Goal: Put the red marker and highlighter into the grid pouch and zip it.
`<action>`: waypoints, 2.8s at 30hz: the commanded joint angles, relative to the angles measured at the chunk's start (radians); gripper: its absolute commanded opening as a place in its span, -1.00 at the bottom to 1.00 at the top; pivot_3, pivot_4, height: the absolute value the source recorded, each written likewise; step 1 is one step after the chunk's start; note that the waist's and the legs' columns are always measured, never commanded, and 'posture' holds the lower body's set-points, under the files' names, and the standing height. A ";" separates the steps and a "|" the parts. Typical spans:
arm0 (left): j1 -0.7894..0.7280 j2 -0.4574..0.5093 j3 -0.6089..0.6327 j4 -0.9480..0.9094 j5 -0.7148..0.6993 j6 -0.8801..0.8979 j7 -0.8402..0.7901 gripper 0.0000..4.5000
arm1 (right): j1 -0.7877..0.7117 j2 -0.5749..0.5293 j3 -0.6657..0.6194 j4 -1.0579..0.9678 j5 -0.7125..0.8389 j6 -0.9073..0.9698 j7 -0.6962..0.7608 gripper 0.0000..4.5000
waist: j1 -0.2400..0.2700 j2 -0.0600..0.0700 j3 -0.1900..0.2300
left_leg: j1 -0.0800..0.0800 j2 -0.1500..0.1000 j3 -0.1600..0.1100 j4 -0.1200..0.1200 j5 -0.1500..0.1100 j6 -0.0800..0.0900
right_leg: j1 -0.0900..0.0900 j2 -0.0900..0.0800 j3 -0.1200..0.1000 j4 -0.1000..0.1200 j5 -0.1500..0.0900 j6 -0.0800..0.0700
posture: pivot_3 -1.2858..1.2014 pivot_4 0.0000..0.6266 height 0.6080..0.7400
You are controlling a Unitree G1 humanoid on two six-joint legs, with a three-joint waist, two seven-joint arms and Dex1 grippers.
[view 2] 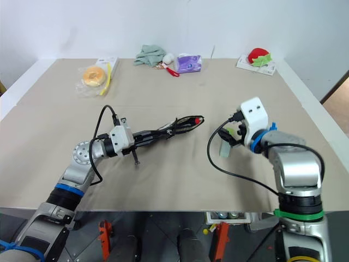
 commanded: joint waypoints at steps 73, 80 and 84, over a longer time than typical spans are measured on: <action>-0.031 -0.035 0.034 -0.027 -0.016 0.014 -0.008 -1.00 | -0.334 -0.205 0.354 0.160 -0.130 -0.980 0.641 0.98 | 0.001 0.000 0.002 | 0.000 0.000 0.002 0.001 0.000 0.001 | 0.001 -0.001 0.001 -0.003 0.001 0.002 | 0.03 -0.52 0.99; -0.045 -0.045 0.034 -0.018 -0.017 0.017 -0.007 -1.00 | -0.288 -0.169 0.389 0.036 -0.063 -0.855 0.655 0.98 | -0.001 0.000 0.002 | 0.000 0.000 0.001 0.000 0.000 0.001 | 0.001 0.000 0.001 -0.002 0.001 0.002 | 0.03 -0.52 0.99; -0.050 -0.048 0.035 -0.017 -0.019 0.019 -0.007 -1.00 | -0.277 -0.187 0.446 0.078 -0.133 -0.904 0.652 0.87 | 0.000 0.000 0.002 | 0.000 0.000 0.002 0.001 0.000 0.001 | 0.001 -0.001 0.001 -0.003 0.001 0.003 | 0.03 -0.52 0.99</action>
